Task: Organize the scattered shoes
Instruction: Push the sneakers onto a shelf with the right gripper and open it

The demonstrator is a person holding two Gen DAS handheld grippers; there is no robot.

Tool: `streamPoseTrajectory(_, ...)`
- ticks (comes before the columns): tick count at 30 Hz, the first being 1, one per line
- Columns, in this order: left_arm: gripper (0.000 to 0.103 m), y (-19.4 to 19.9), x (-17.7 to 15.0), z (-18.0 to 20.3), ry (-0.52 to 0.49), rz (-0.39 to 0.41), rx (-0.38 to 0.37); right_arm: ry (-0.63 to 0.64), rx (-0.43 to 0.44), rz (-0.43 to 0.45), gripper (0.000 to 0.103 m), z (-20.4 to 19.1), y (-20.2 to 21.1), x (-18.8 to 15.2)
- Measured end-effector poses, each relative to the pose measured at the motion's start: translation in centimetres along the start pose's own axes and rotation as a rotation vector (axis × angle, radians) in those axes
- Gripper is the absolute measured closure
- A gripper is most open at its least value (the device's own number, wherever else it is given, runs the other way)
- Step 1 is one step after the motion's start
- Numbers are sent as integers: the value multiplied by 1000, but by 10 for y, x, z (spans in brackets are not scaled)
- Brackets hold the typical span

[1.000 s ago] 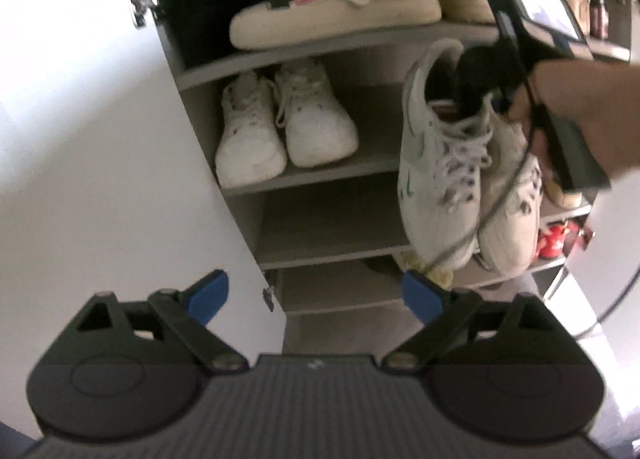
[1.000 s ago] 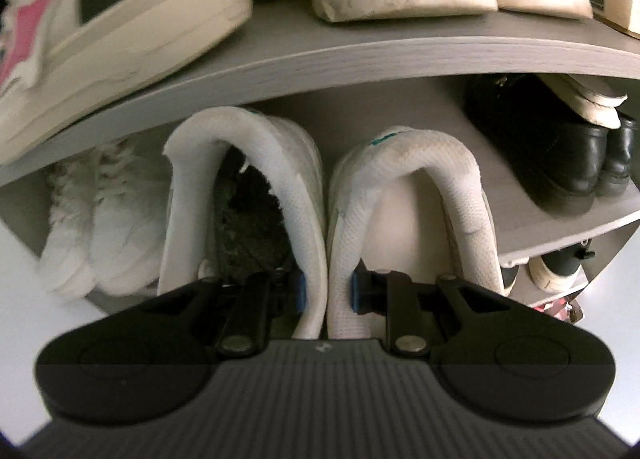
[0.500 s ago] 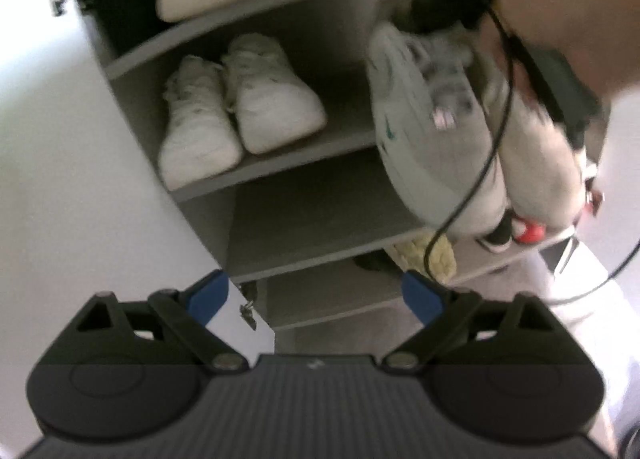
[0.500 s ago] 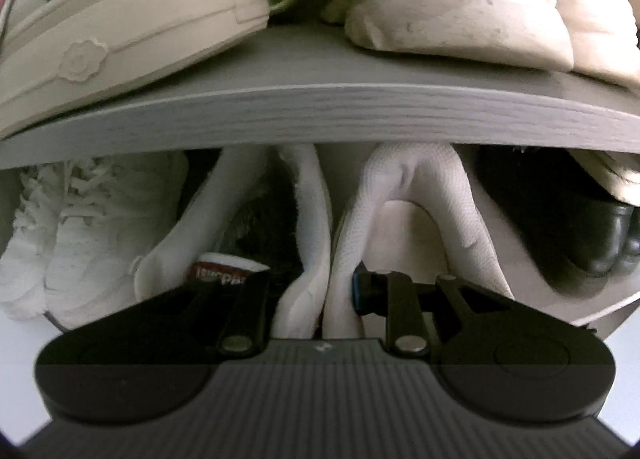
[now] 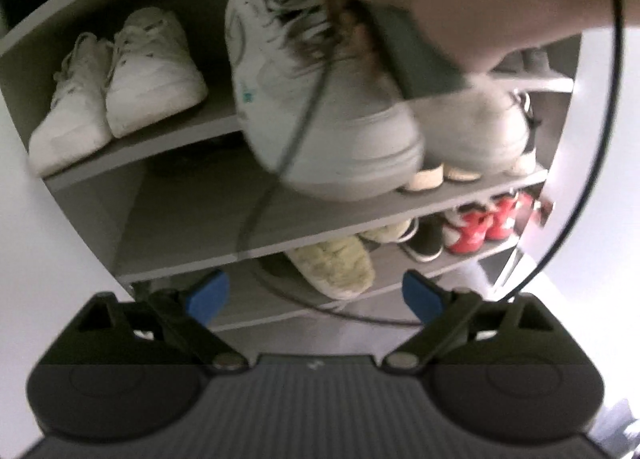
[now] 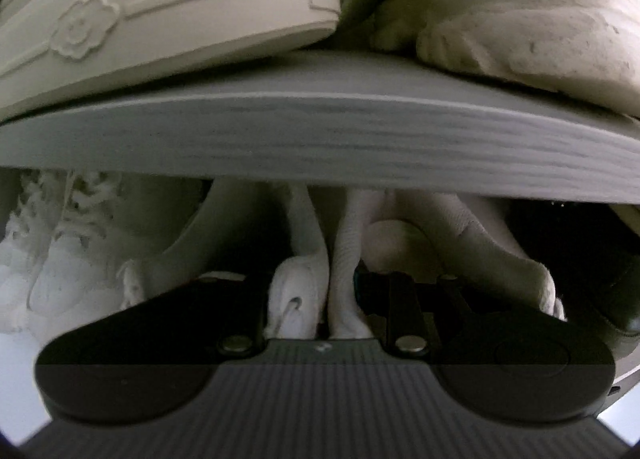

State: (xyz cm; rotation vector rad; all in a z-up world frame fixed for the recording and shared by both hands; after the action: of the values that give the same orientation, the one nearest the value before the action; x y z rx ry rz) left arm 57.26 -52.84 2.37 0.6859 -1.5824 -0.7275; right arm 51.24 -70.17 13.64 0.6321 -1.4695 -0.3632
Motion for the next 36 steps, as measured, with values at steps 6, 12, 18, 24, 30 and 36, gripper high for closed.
streamPoseTrajectory(6, 8, -7, 9, 14, 92, 16, 29, -114, -49, -22, 76, 9, -12, 6)
streamPoseTrajectory(12, 8, -12, 33, 12, 162, 76, 4, -222, 4, -66, 74, 38, -15, 12)
streamPoseTrajectory(18, 8, -18, 44, 30, 180, 104, 38, -240, 57, -94, 73, 52, -20, 14)
streamPoseTrajectory(24, 8, -22, 45, 40, 170, 83, 2, -257, 36, -111, 72, 61, -29, 14)
streamPoseTrajectory(30, 7, -23, 54, 58, 172, 57, -33, -273, -2, -126, 72, 68, -39, 14)
streamPoseTrajectory(36, 6, -37, 68, 64, 146, 47, -46, -253, -17, -150, 72, 75, -51, 15)
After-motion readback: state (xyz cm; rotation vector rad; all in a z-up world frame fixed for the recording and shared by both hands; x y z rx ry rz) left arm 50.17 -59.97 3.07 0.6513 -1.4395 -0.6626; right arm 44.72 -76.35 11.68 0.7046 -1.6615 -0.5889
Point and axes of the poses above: each gripper's, at about its wrist camera, not at the fingertips, and y roughly against the way its jaws point, z to its right, x to its top, the point moved 2 cm from there along -y, roughly the way its jaws point, and after that the axes turned 7 degrees about -z, right-handed, at the moved point
